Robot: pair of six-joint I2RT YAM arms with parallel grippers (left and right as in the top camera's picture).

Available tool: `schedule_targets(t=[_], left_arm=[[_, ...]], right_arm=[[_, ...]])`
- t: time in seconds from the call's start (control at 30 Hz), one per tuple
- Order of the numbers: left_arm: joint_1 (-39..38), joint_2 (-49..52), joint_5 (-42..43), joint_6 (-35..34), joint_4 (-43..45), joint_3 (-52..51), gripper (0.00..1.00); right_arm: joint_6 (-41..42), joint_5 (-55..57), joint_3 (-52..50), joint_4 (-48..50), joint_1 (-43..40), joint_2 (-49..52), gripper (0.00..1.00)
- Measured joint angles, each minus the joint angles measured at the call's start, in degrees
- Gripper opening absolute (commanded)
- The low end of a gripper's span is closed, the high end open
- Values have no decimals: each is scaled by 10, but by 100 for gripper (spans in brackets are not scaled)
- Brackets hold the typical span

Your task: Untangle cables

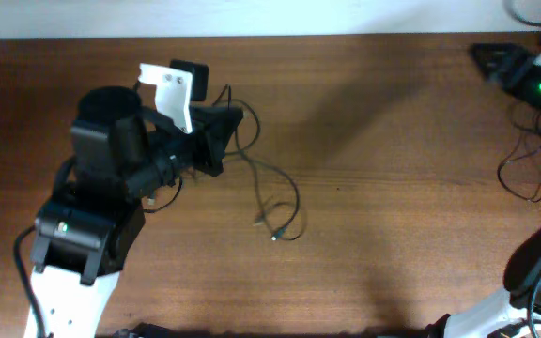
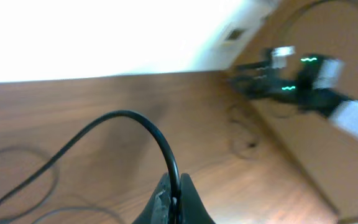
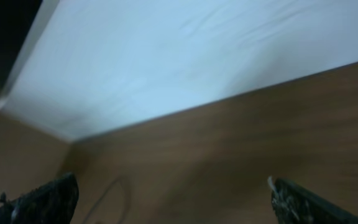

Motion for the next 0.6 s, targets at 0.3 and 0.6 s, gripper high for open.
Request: schedule_targets(t=[0.3, 0.6], left_arm=[[-150, 53, 76, -70, 256, 86, 0], [-174, 104, -410, -326, -530, 117, 0]], right_arm=[[-53, -3, 3, -170, -56, -56, 98], [-97, -4, 3, -261, 75, -61, 98]])
